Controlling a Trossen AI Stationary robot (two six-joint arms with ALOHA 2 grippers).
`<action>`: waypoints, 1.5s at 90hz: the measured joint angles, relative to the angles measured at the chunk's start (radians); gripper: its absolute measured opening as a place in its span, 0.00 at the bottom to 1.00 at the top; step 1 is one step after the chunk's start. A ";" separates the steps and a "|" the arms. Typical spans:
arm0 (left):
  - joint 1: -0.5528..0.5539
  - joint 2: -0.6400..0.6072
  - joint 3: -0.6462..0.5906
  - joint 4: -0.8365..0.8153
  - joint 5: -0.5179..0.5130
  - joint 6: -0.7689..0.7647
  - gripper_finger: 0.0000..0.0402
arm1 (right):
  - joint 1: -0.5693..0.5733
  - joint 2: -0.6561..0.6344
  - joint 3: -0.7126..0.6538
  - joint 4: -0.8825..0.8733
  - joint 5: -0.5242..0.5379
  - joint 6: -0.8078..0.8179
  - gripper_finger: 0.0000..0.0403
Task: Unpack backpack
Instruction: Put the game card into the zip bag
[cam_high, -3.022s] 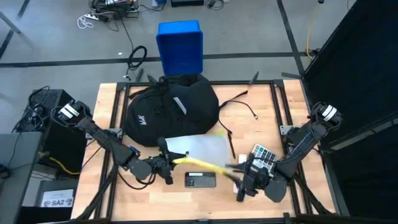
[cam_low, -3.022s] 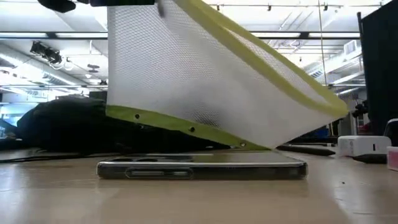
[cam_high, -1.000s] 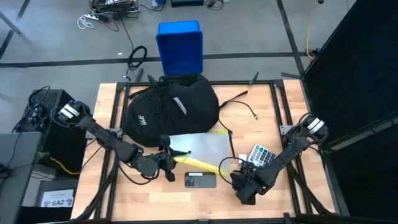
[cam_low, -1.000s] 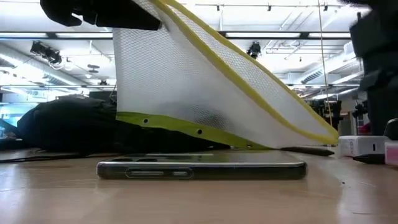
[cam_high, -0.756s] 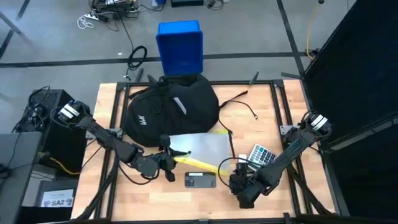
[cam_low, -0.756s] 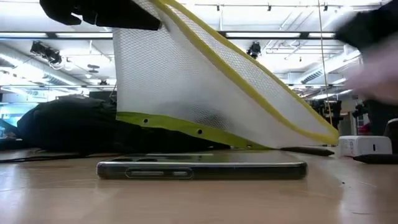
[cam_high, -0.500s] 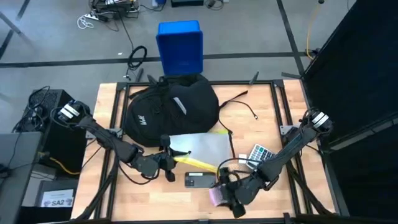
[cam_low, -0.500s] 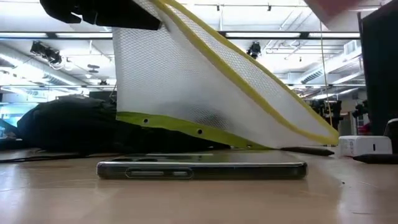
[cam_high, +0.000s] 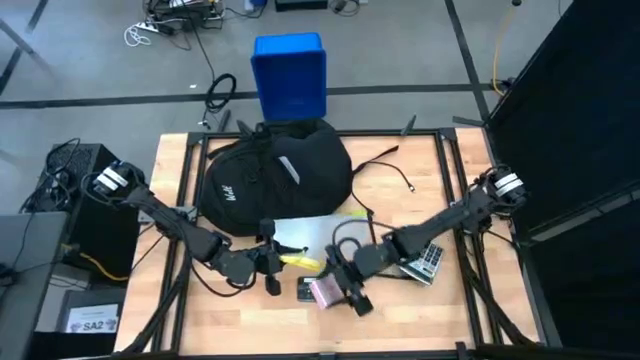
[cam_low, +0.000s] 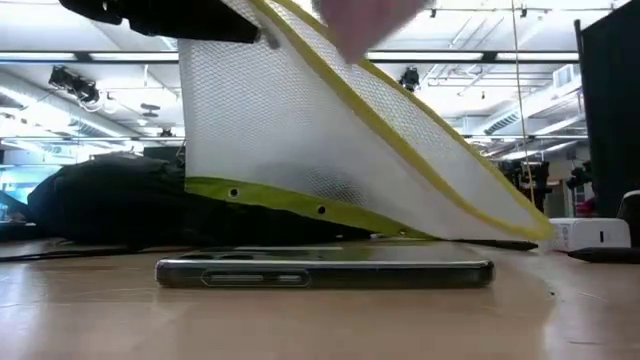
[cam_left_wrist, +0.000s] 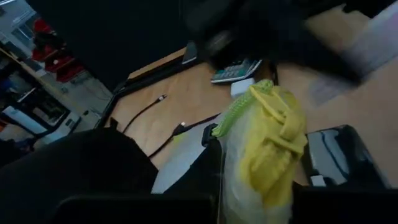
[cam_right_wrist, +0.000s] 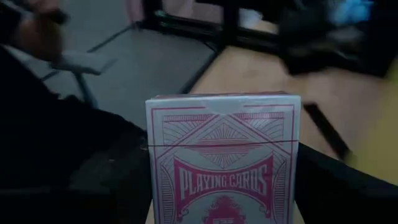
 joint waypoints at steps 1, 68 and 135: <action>0.000 0.000 0.000 0.000 0.000 0.000 0.00 | -0.004 0.000 -0.001 -0.004 0.002 0.000 0.69; 0.000 0.000 0.000 0.113 0.163 -0.021 0.00 | -0.037 -0.048 0.047 -0.185 0.674 -0.133 0.69; -0.009 0.000 0.000 0.343 0.191 0.062 0.00 | -0.074 -0.048 0.084 -0.350 0.599 -0.232 0.69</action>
